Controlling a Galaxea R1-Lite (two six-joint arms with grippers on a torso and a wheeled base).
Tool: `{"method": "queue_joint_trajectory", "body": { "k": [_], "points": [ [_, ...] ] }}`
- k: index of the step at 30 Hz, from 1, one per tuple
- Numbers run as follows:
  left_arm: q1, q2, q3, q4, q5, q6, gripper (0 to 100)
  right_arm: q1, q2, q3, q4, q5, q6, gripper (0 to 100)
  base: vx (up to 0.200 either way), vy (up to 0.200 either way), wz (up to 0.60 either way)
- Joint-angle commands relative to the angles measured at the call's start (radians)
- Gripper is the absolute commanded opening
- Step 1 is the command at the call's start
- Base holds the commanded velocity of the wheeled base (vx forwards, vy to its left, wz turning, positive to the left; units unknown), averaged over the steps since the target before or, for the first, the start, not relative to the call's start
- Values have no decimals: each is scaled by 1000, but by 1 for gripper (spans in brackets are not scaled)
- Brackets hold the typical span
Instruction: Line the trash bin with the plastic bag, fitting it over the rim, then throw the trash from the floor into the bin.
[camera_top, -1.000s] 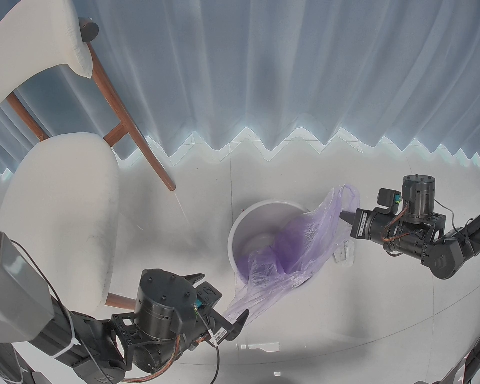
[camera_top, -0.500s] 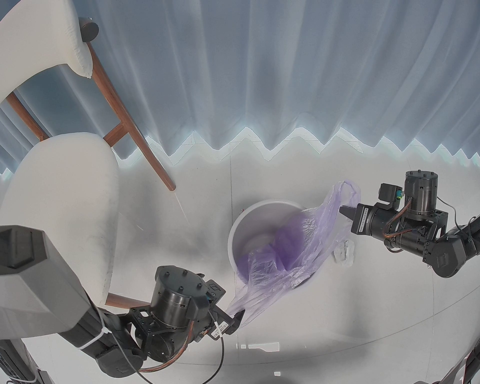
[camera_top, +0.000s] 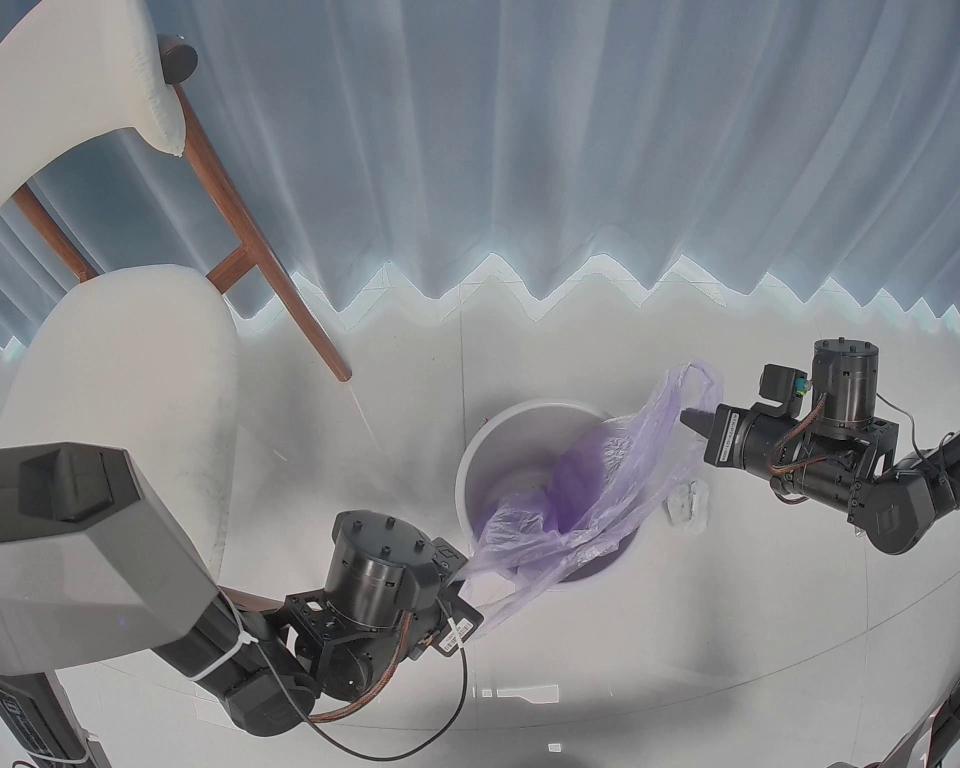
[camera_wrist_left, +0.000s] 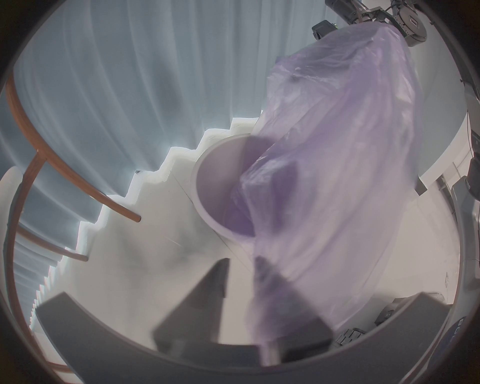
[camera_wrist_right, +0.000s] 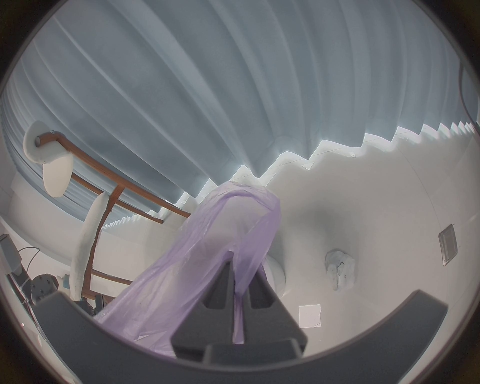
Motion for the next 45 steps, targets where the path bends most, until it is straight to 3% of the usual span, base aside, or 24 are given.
{"method": "queue_joint_trajectory", "body": {
  "k": [1,8,9,10,12,19,21,23,25,32,39,40,45],
  "points": [
    [-9,0,-96,-9,-35,13,0,2,5,-2,0,3,1,0,0,0,0],
    [22,-9,-257,105,-115,-55,0,-4,8,-6,-2,42,14,0,0,0,0],
    [25,-28,-288,194,-155,-124,0,-10,2,-9,0,74,14,0,0,0,0],
    [25,-28,-288,194,-155,-124,0,-10,2,-9,0,74,14,0,0,0,0],
    [39,-55,-332,318,-224,-179,0,-32,-7,-11,1,120,4,0,0,0,0],
    [147,-103,-450,525,-379,-187,0,-96,-24,-22,18,264,-43,0,0,0,0],
    [169,-103,-470,547,-414,-187,0,-107,-23,-23,18,284,-48,0,0,0,0],
    [216,-106,-490,557,-514,-185,0,-124,-26,-22,27,316,-51,0,0,0,0],
    [241,-112,-486,556,-544,-182,0,-135,-30,-20,47,329,-51,0,0,0,0],
    [259,-129,-501,562,-554,-176,0,-135,-20,-9,93,342,-126,0,86,0,0],
    [227,-120,-489,542,-532,-183,0,-116,-17,-9,121,342,-131,0,171,0,0],
    [215,-114,-476,517,-485,-200,0,-116,-17,-14,142,342,-131,0,0,0,0],
    [172,-127,-417,447,-458,-423,0,-118,-18,-12,158,342,-132,0,0,0,0]
  ]
}}
